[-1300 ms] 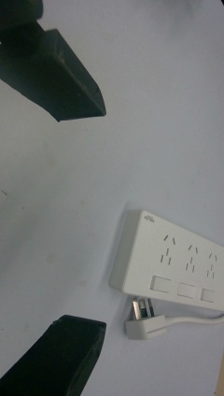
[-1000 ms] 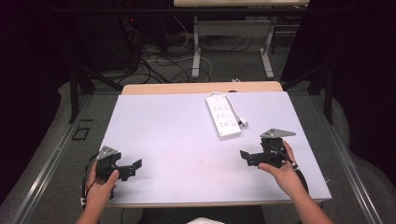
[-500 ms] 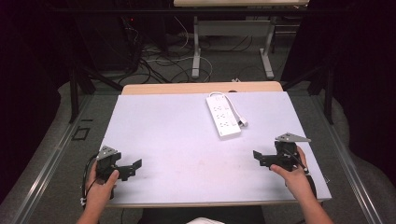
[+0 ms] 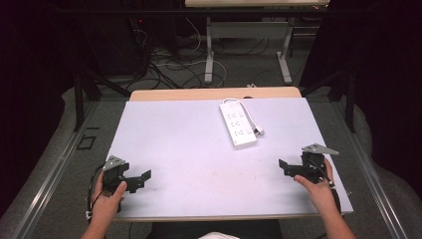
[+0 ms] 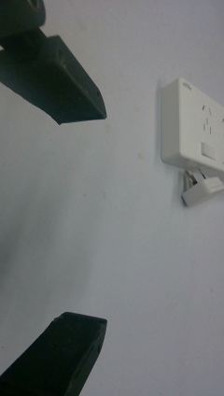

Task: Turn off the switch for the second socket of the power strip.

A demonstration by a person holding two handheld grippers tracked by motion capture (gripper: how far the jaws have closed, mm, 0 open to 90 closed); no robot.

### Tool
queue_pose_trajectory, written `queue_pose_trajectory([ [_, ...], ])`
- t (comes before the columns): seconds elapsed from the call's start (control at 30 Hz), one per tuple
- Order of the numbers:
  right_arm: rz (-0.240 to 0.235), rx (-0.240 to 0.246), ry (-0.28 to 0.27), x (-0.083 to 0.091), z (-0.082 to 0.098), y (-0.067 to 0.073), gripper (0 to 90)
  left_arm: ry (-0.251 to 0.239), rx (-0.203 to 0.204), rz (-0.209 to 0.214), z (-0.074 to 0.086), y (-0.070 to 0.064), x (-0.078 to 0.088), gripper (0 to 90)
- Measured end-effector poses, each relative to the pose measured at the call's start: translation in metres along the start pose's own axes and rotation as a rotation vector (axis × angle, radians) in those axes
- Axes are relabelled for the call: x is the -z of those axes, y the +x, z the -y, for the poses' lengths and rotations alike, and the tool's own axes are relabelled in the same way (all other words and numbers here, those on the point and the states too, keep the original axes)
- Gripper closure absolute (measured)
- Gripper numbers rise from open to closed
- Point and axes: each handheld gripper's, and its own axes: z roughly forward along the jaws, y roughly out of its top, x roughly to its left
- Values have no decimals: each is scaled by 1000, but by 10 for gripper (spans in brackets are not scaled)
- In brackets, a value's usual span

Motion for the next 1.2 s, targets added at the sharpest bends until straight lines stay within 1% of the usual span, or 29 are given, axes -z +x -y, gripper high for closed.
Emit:
queue_pose_trajectory([
  [0.03, 8, 1, -3, -1, 1, -2, 20, -16, 3, -9, 1, -1, -1, 26],
  [0.07, 12, -10, -1, -2, 3, -4, 22, -15, 2, -8, 1, -1, -1, 26],
  [0.17, 26, -20, 5, -3, 7, -9, 27, -15, 2, -9, 0, -1, -1, 26],
  [0.2, 31, -28, 5, -4, 8, -11, 28, -6, -1, -5, 0, 0, -1, 26],
  [0.27, 44, -30, 5, -5, 10, -14, 31, -14, 0, -9, 0, -1, -1, 26],
  [0.3, 42, -42, 12, -5, 10, -14, 32, -14, -1, -9, 0, -1, -1, 26],
  [0.33, 45, -33, 11, -5, 11, -16, 33, -5, -2, -5, 0, 0, -1, 26],
  [0.37, 48, -42, 15, -5, 12, -16, 35, -5, -2, -5, 0, 0, -1, 26],
  [0.43, 51, -41, 16, -6, 13, -18, 38, -5, -2, -5, 0, 0, -1, 26],
  [0.57, 57, -62, 24, -8, 15, -20, 44, -15, 0, -8, 0, 0, -1, 26],
  [0.63, 56, -57, 31, -9, 17, -21, 47, -15, 0, -8, 0, 0, -1, 26],
  [0.67, 62, -53, 29, -10, 17, -21, 47, -5, -2, -4, 0, 0, 0, 26],
  [0.7, 55, -56, 33, -10, 17, -21, 48, -5, -3, -5, 0, 0, -1, 26],
  [0.83, 59, -66, 41, -10, 17, -21, 50, -3, -4, -5, 0, 0, -1, 26],
  [0.9, 62, -59, 41, -10, 18, -23, 51, -3, -4, -5, 0, 0, -1, 26],
  [1.2, 67, -77, 46, -10, 18, -24, 55, -2, -4, -5, 0, 0, -1, 26],
])
